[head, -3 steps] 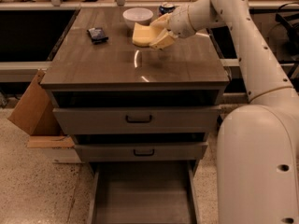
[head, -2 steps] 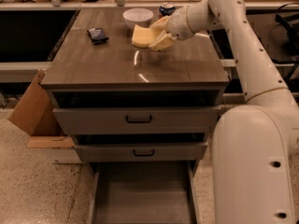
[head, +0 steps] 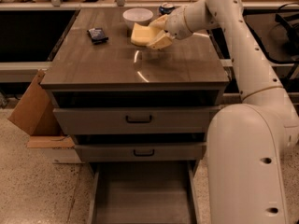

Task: Pick sponge from bottom drawer and place on counter

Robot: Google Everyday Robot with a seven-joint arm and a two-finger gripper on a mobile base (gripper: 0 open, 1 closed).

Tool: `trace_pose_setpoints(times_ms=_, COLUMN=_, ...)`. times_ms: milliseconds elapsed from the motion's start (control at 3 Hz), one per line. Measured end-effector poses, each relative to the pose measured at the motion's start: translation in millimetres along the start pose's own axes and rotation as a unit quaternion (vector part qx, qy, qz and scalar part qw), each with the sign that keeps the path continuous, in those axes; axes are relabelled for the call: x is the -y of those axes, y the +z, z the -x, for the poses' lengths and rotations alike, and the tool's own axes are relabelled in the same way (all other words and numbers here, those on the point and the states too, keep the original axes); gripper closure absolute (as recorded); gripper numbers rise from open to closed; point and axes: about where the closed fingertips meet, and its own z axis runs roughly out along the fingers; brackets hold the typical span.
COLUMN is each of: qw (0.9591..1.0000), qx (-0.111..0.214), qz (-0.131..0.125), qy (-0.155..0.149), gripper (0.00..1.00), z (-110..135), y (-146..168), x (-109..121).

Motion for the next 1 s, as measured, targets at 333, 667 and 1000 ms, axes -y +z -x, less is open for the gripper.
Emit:
trace_pose_setpoints(times_ms=333, qw=1.0, qx=0.0, qz=-0.002, qy=0.001, gripper=0.0, z=-1.3, y=-0.4, x=1.8)
trace_pose_setpoints(times_ms=667, qw=0.9999, qx=0.002, qz=-0.016, qy=-0.006, gripper=0.0, z=2.7, y=-11.0, x=7.7)
trace_pose_setpoints(times_ms=1000, qw=0.9986, qx=-0.002, qz=-0.048, qy=-0.023, gripper=0.0, z=13.8, y=-36.8, x=18.6)
